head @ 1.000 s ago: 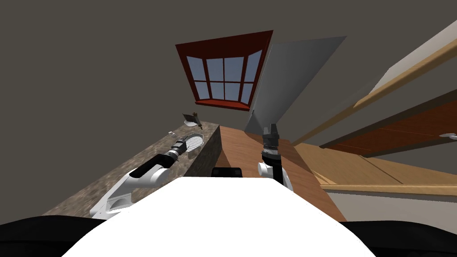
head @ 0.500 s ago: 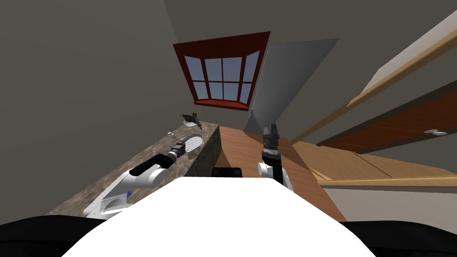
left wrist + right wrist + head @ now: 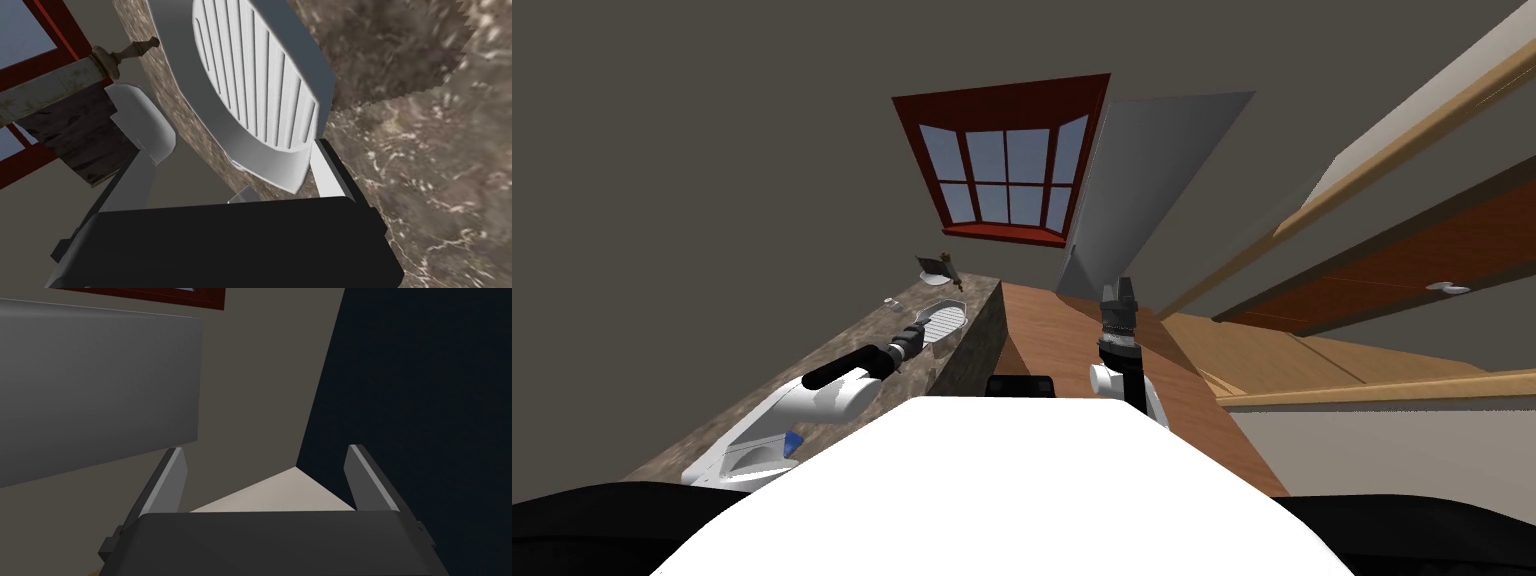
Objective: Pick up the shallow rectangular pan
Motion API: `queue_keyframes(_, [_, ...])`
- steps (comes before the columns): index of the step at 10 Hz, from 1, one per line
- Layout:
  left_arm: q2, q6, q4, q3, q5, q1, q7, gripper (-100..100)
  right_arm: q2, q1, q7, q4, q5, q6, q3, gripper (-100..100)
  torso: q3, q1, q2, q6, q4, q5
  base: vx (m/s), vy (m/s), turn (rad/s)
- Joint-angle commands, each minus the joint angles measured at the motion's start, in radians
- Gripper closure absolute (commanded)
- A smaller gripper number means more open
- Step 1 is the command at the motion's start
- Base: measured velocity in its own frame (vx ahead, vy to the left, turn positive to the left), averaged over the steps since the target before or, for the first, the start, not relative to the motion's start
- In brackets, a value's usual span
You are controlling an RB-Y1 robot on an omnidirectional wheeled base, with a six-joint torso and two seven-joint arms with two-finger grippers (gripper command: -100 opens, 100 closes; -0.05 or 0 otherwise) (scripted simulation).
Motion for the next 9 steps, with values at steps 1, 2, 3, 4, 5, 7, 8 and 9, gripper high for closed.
queue_keyframes(1, [0.018,0.050,-0.001,0.006,0.014,0.004,0.001,-100,0.000,0.000,0.000,0.000,0.000,0.000,0.000,0,0.000,0.000,0.000,0.000,0.000,0.000,0.003,0.009,-0.059])
queue_keyframes(2, [0.018,0.054,-0.001,0.006,0.014,0.004,0.001,-100,0.000,0.000,0.000,0.000,0.000,0.000,0.000,0,0.000,0.000,0.000,0.000,0.000,0.000,0.002,0.010,-0.032])
queue_keyframes(3, [0.032,0.093,0.001,0.009,0.024,0.006,0.002,-100,0.000,0.000,0.000,0.000,0.000,0.000,0.000,0,0.000,0.000,0.000,0.000,0.000,0.000,0.003,0.013,-0.068])
queue_keyframes(4, [0.044,0.119,0.004,0.012,0.034,0.008,0.002,-100,0.000,0.000,0.000,0.000,0.000,0.000,0.000,0,0.000,0.000,0.000,0.000,0.000,0.000,0.008,0.016,-0.110])
queue_keyframes(5, [0.044,0.129,0.004,0.012,0.034,0.008,0.002,-100,0.000,0.000,0.000,0.000,0.000,0.000,0.000,0,0.000,0.000,-0.001,0.000,0.000,0.000,0.009,0.014,-0.026])
queue_keyframes(7, [0.065,0.193,0.009,0.016,0.050,0.010,0.003,-100,0.000,0.000,0.000,0.000,0.000,0.000,0.000,0,-0.001,0.000,-0.001,0.000,0.000,0.000,0.017,0.011,-0.068])
queue_keyframes(8, [0.074,0.217,0.011,0.017,0.057,0.010,0.004,-100,0.000,0.000,0.000,0.000,0.000,0.000,0.000,0,-0.001,0.000,-0.001,0.000,0.000,0.000,0.022,0.015,-0.072])
queue_keyframes(9, [0.074,0.220,0.011,0.017,0.057,0.010,0.004,-100,0.000,0.000,0.000,0.000,0.000,0.000,0.000,0,-0.001,0.000,-0.002,0.000,0.000,0.000,0.015,0.012,-0.023])
